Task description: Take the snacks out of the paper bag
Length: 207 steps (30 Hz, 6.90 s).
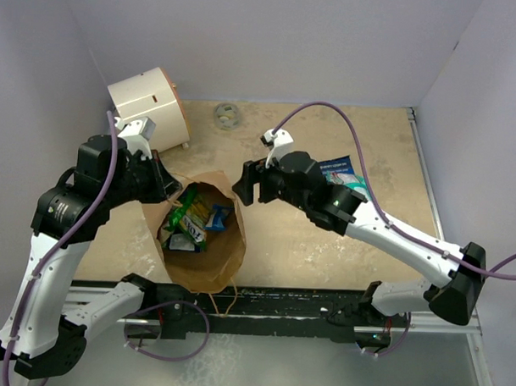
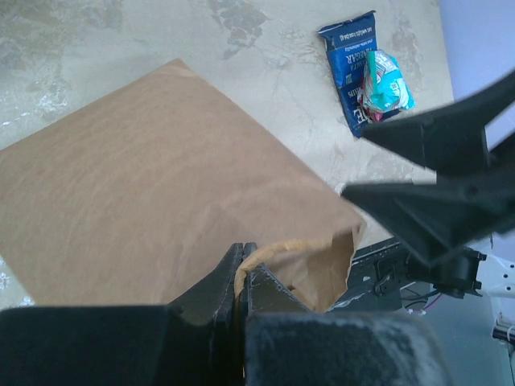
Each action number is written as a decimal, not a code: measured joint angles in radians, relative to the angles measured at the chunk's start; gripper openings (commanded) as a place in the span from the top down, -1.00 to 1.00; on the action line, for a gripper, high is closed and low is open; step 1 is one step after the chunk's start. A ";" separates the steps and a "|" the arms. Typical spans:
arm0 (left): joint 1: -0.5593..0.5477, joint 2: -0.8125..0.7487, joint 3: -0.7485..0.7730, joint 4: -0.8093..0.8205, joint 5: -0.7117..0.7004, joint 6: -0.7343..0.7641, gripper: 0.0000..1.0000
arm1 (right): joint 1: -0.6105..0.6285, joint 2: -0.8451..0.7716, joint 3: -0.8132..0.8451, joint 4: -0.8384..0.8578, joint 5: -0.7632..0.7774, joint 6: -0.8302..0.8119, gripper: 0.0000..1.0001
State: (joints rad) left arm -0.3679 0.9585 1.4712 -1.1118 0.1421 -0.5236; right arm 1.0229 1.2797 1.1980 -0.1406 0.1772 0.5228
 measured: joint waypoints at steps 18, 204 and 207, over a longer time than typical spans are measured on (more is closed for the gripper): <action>0.000 0.077 0.035 0.023 0.087 -0.010 1.00 | 0.473 0.074 -0.008 0.121 0.337 0.116 -0.14; 0.000 0.095 0.208 0.004 -0.152 -0.032 1.00 | -0.380 0.856 0.779 -0.828 0.167 -0.130 1.00; 0.000 0.094 0.212 -0.018 -0.154 -0.021 1.00 | -0.380 0.924 0.845 -0.820 0.212 -0.205 1.00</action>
State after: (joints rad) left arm -0.3679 1.0527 1.6833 -1.1294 -0.0116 -0.5449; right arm 0.6430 2.2032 2.0426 -0.9607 0.3889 0.3180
